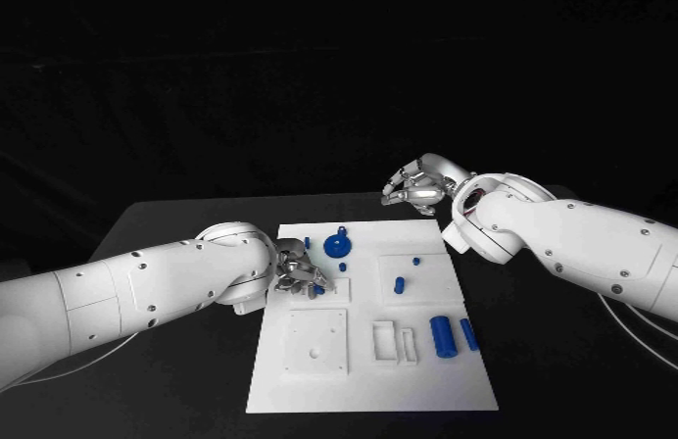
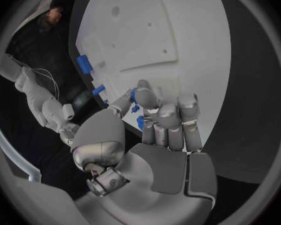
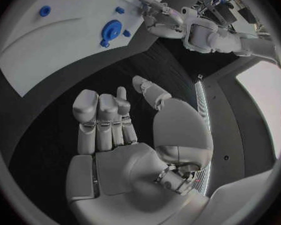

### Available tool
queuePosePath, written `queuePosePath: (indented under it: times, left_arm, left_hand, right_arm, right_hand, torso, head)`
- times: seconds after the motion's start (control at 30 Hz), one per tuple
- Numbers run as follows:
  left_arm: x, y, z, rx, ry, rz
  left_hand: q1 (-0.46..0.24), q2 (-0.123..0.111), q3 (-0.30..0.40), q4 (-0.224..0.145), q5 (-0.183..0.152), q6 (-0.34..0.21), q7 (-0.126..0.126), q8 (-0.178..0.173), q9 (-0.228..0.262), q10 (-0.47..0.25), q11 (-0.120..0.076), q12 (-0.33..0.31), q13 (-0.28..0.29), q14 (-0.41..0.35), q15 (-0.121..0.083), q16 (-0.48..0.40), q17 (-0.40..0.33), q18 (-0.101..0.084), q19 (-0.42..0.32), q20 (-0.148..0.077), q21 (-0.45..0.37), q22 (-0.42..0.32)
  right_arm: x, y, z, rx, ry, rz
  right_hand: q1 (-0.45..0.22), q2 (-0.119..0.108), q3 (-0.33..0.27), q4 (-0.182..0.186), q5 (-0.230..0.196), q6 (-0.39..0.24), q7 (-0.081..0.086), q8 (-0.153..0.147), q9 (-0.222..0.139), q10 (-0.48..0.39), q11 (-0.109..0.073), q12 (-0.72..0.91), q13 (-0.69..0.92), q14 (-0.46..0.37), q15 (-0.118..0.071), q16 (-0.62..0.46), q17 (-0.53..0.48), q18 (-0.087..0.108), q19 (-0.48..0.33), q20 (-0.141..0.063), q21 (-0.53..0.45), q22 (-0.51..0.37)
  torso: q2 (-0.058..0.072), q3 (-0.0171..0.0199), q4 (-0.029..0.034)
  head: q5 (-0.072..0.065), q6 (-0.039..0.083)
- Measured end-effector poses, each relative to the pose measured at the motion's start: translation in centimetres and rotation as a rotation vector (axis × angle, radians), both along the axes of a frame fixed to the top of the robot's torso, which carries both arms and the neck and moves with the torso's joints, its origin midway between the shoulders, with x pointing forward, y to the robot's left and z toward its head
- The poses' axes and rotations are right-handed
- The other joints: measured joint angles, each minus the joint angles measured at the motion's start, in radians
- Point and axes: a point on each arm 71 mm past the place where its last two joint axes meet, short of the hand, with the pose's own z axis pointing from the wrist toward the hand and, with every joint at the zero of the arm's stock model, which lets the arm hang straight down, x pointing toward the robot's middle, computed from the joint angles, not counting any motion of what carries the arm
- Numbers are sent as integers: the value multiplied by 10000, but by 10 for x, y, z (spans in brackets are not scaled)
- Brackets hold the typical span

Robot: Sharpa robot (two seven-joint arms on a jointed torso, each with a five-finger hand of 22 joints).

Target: Assemble the parts on the task board

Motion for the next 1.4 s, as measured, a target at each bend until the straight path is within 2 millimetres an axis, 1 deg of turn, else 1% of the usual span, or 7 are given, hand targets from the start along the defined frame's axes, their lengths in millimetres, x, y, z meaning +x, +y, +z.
queuePosePath:
  times: [0.4,0.5,0.97,1.03,1.13,1.23,1.4]
  left_arm:
    - [0,0,0,11,-26,25]
    - [0,0,0,11,-33,27]
    - [0,0,0,-14,-75,55]
    - [1,0,0,-22,-93,75]
    - [1,1,0,-37,-120,104]
    - [1,1,0,-62,-156,130]
    - [2,3,1,-114,-227,206]
  left_hand:
    - [-225,-228,20,323,0,-21,-33,50,-20,4,-1,37,-48,2,0,38,-34,-5,0,1,0,-10]
    - [-222,-360,59,382,0,-30,-43,50,-23,4,-1,37,-56,3,0,38,-36,-6,1,1,0,-21]
    - [-220,-472,95,527,0,-59,-17,50,-30,7,0,37,-89,35,-29,38,-60,-10,1,1,0,-25]
    - [-246,-573,107,573,0,-59,-18,49,-39,7,0,37,-89,35,-28,38,-66,-10,1,1,0,-31]
    - [-245,-871,129,648,0,-59,-19,49,-41,7,0,75,-104,35,-28,38,-71,-12,1,1,0,-34]
    - [-244,-1348,377,1053,0,-61,-20,99,-41,8,0,75,-142,36,-28,38,-98,-12,1,1,0,-65]
    - [-273,-1455,451,1259,0,-68,-26,108,-41,8,0,75,-148,36,-28,76,-98,-13,1,1,0,-66]
  right_arm:
    - [0,0,0,12,8,-5]
    - [0,0,0,13,13,-13]
    - [1,0,-2,25,42,-20]
    - [1,0,-2,28,51,-19]
    - [1,0,-3,30,59,-26]
    - [1,-1,-3,30,62,-38]
    - [1,-1,-3,33,66,-43]
  right_hand:
    - [1,0,-28,-28,38,3,-4,0,10,0,0,0,-10,0,0,0,0,0,0,0,0,0]
    - [1,0,-28,-28,38,3,-5,0,10,0,0,0,-10,0,0,0,0,0,0,0,0,0]
    - [-38,38,-28,-27,77,-24,16,1,8,0,0,0,-10,-1,0,0,0,1,0,0,0,0]
    - [-38,38,-28,-28,77,-35,5,1,17,0,0,0,-10,-6,6,0,0,1,0,0,0,0]
    - [-38,38,-28,-28,77,-15,25,1,17,0,0,0,-9,-7,6,0,0,1,0,0,0,0]
    - [-38,38,-55,-55,76,-3,38,-36,17,0,0,0,-9,-7,6,0,0,1,0,0,0,0]
    - [-38,38,-55,-55,76,-2,37,-45,17,0,0,0,-9,-7,7,0,0,0,0,0,0,0]
  torso:
    - [-2,-5,-4]
    - [-4,-5,0]
    - [-6,-5,2]
    - [-6,-7,1]
    - [-5,-10,0]
    - [0,-10,0]
    - [1,-10,-1]
  head:
    - [-25,-8]
    - [-18,-12]
    - [-6,-13]
    - [-7,-14]
    - [-8,-14]
    - [-12,-15]
    - [-22,-15]
